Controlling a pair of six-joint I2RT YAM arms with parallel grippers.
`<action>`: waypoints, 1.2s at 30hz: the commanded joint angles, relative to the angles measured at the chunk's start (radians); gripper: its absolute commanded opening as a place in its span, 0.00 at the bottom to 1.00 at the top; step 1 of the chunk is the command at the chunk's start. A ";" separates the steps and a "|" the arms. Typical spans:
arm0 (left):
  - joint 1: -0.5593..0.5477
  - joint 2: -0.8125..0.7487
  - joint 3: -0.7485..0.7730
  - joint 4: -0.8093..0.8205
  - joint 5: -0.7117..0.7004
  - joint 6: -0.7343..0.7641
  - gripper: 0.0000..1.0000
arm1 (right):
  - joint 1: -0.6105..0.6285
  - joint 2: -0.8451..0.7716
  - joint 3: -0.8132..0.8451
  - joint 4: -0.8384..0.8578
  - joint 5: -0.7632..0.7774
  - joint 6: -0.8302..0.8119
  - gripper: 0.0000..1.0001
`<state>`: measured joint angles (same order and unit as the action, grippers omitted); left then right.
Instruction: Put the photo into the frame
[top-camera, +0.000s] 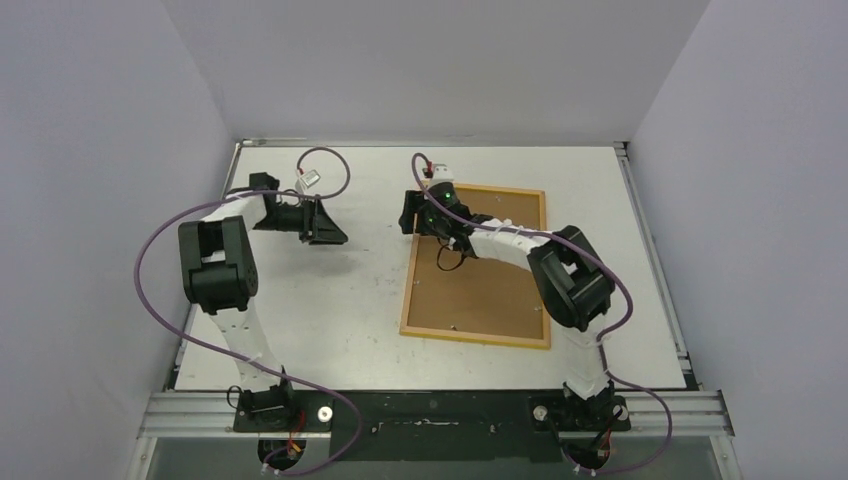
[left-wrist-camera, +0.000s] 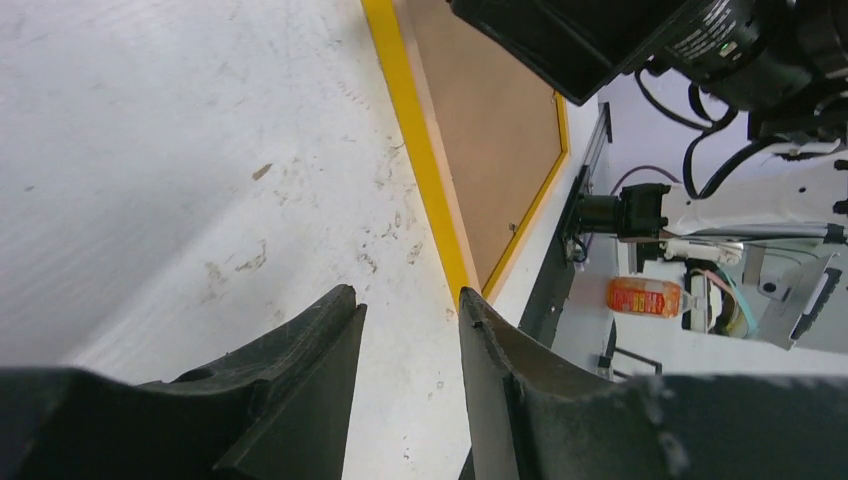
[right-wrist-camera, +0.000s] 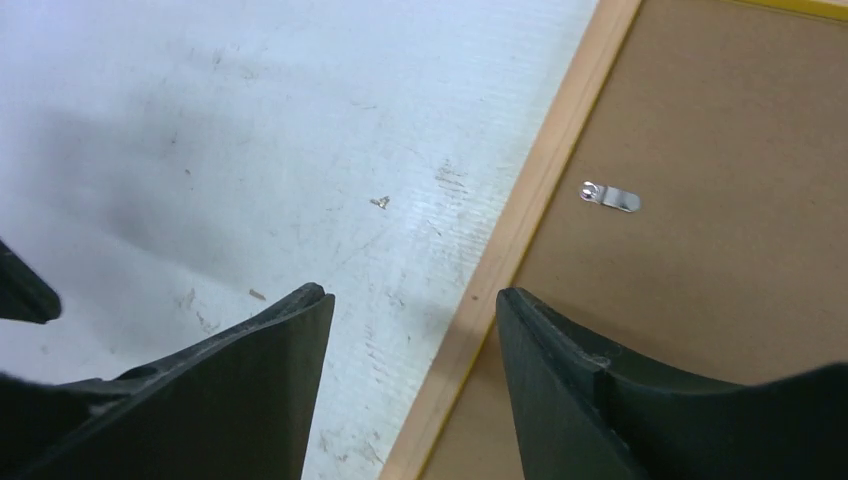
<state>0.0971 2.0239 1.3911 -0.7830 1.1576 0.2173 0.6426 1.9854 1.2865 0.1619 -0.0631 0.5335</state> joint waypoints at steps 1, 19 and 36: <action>0.045 -0.060 0.019 -0.066 0.003 0.033 0.39 | 0.042 0.075 0.166 -0.151 0.166 -0.091 0.57; 0.068 -0.054 0.018 -0.120 -0.060 0.073 0.38 | 0.072 0.302 0.482 -0.374 0.298 -0.164 0.48; 0.068 -0.045 0.021 -0.140 -0.057 0.090 0.37 | 0.088 0.278 0.475 -0.370 0.420 -0.178 0.53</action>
<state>0.1608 2.0102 1.3911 -0.9012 1.0817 0.2741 0.7166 2.2894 1.7607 -0.2283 0.2569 0.3653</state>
